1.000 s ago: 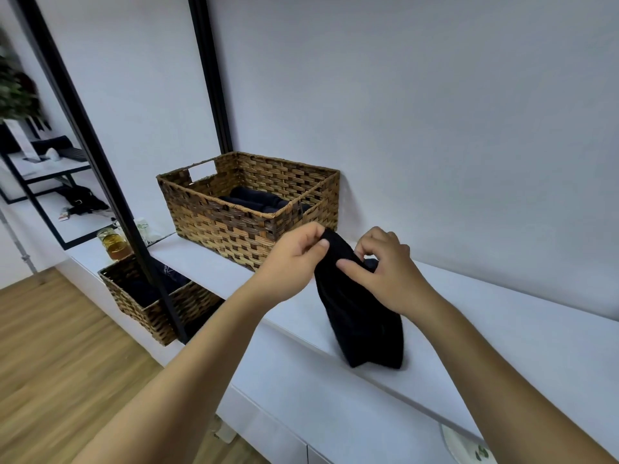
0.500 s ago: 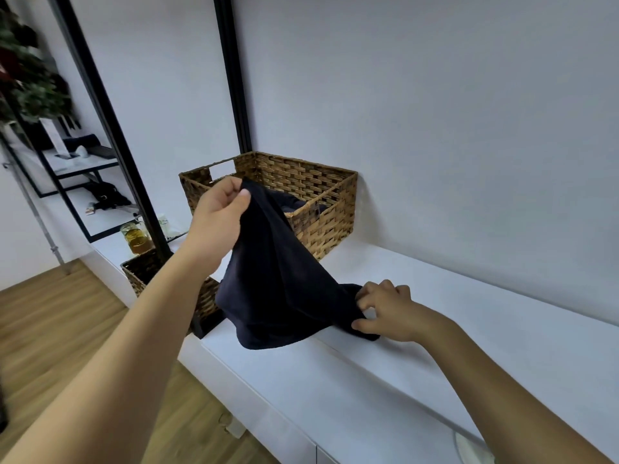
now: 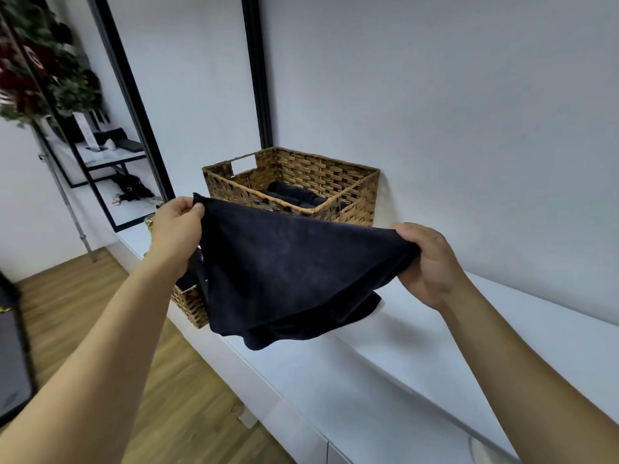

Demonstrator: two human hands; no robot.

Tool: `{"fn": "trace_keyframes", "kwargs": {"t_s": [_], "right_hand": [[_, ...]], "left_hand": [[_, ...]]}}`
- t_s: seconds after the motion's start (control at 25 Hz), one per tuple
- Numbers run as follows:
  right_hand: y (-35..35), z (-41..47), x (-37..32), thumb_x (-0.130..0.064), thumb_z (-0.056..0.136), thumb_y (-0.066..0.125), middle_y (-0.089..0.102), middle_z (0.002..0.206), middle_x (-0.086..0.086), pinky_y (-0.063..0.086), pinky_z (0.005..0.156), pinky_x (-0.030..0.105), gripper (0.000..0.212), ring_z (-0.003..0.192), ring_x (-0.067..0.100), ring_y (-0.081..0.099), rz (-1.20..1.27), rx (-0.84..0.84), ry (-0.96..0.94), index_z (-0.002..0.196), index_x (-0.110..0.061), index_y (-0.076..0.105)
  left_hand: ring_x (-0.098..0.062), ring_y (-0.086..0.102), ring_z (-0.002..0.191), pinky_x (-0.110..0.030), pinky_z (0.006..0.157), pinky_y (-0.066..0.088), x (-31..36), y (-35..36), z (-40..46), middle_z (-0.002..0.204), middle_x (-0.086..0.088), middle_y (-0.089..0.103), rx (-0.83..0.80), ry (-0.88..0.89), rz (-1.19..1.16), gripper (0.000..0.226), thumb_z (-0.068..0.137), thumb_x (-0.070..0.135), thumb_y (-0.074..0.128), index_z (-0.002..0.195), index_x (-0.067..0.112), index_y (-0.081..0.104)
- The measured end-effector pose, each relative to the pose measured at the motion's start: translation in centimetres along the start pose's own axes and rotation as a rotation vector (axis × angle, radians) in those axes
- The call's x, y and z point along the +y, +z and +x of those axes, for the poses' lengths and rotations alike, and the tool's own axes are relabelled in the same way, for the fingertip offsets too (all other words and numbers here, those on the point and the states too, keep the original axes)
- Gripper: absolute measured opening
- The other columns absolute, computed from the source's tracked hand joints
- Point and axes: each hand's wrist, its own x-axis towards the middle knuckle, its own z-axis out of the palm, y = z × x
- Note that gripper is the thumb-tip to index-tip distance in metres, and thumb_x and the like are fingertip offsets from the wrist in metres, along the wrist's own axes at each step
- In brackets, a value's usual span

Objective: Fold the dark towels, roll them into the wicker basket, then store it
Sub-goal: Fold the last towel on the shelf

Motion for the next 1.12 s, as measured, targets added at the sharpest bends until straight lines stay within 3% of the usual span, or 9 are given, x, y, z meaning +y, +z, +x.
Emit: {"fn": "trace_keyframes", "kwargs": {"t_s": [0.12, 0.2, 0.36, 0.44, 0.56, 0.68, 0.76, 0.88, 1.12], "right_hand": [[-0.9, 0.5, -0.3, -0.035, 0.094, 0.066, 0.051, 0.076, 0.019, 0.038, 0.069, 0.032, 0.046, 0.074, 0.018, 0.049, -0.420, -0.082, -0.093, 0.073, 0.007, 0.060], [-1.4, 0.9, 0.3, -0.044, 0.091, 0.065, 0.059, 0.072, -0.007, 0.037, 0.075, 0.031, 0.044, 0.080, 0.010, 0.051, -0.935, -0.175, -0.150, 0.060, -0.012, 0.064], [-2.0, 0.5, 2.3, -0.090, 0.066, 0.051, 0.055, 0.078, -0.010, 0.034, 0.092, 0.036, 0.059, 0.096, 0.016, 0.042, -1.521, -0.382, -0.116, 0.056, -0.033, 0.043], [-1.2, 0.5, 3.1, -0.081, 0.080, 0.048, 0.053, 0.079, -0.013, 0.029, 0.099, 0.040, 0.051, 0.097, 0.015, 0.042, -1.769, -0.492, -0.155, 0.066, -0.033, 0.045], [-0.6, 0.3, 3.5, -0.062, 0.090, 0.054, 0.061, 0.082, -0.016, 0.032, 0.100, 0.044, 0.029, 0.095, 0.013, 0.050, -1.520, -0.421, -0.236, 0.076, -0.036, 0.059], [-1.2, 0.4, 2.9, -0.056, 0.089, 0.062, 0.068, 0.087, -0.012, 0.048, 0.085, 0.043, 0.028, 0.096, 0.017, 0.057, -1.144, -0.307, -0.111, 0.083, -0.032, 0.073], [-1.2, 0.4, 2.6, -0.057, 0.090, 0.062, 0.067, 0.081, -0.007, 0.050, 0.078, 0.040, 0.032, 0.091, 0.019, 0.057, -1.216, -0.286, -0.045, 0.080, -0.027, 0.072], [-1.2, 0.9, 1.7, -0.052, 0.091, 0.061, 0.064, 0.070, 0.002, 0.043, 0.074, 0.038, 0.044, 0.077, 0.020, 0.057, -1.264, -0.100, -0.140, 0.069, -0.015, 0.067], [-0.3, 2.1, -5.2, -0.034, 0.087, 0.076, 0.065, 0.078, -0.003, 0.043, 0.064, 0.026, 0.020, 0.076, 0.017, 0.059, -1.156, 0.250, -0.329, 0.078, -0.019, 0.067]], "left_hand": [[-0.022, 0.060, 0.080, -0.038, 0.074, 0.050, 0.6, -1.0, 0.2, 0.081, -0.002, 0.062, 0.036, -0.025, -0.066, 0.027, 0.104, 0.016, 0.049, 0.080, 0.020, 0.063], [-0.019, 0.058, 0.076, -0.036, 0.071, 0.049, 0.9, -2.0, 0.7, 0.080, 0.000, 0.060, 0.078, -0.007, -0.097, 0.027, 0.104, 0.015, 0.048, 0.081, 0.021, 0.060], [-0.014, 0.058, 0.070, -0.033, 0.070, 0.051, 1.3, -2.6, 1.2, 0.075, 0.002, 0.059, 0.078, 0.022, -0.093, 0.027, 0.104, 0.015, 0.049, 0.080, 0.022, 0.059], [-0.015, 0.058, 0.069, -0.032, 0.068, 0.051, 1.2, -2.6, 1.4, 0.076, 0.001, 0.059, 0.088, 0.030, -0.105, 0.026, 0.104, 0.015, 0.048, 0.082, 0.021, 0.059], [-0.013, 0.057, 0.068, -0.026, 0.062, 0.049, 1.2, -2.9, 1.6, 0.077, 0.001, 0.058, 0.121, 0.036, -0.108, 0.021, 0.106, 0.015, 0.045, 0.089, 0.018, 0.059], [-0.015, 0.058, 0.074, -0.027, 0.063, 0.050, 1.4, -3.7, 2.0, 0.081, 0.002, 0.060, 0.173, 0.027, -0.150, 0.023, 0.106, 0.018, 0.044, 0.088, 0.021, 0.057], [-0.015, 0.059, 0.076, -0.028, 0.066, 0.052, 1.3, -4.0, 2.0, 0.083, 0.003, 0.060, 0.168, 0.052, -0.177, 0.023, 0.107, 0.021, 0.044, 0.087, 0.024, 0.057], [-0.006, 0.056, 0.071, -0.022, 0.066, 0.048, 1.4, -3.9, 1.5, 0.079, 0.008, 0.059, 0.147, 0.182, -0.109, 0.020, 0.107, 0.024, 0.046, 0.091, 0.024, 0.058], [-0.006, 0.050, 0.069, -0.024, 0.065, 0.043, 4.6, -3.0, 3.0, 0.077, 0.009, 0.056, 0.124, 0.317, -0.116, 0.017, 0.104, 0.028, 0.053, 0.088, 0.030, 0.059]]}}
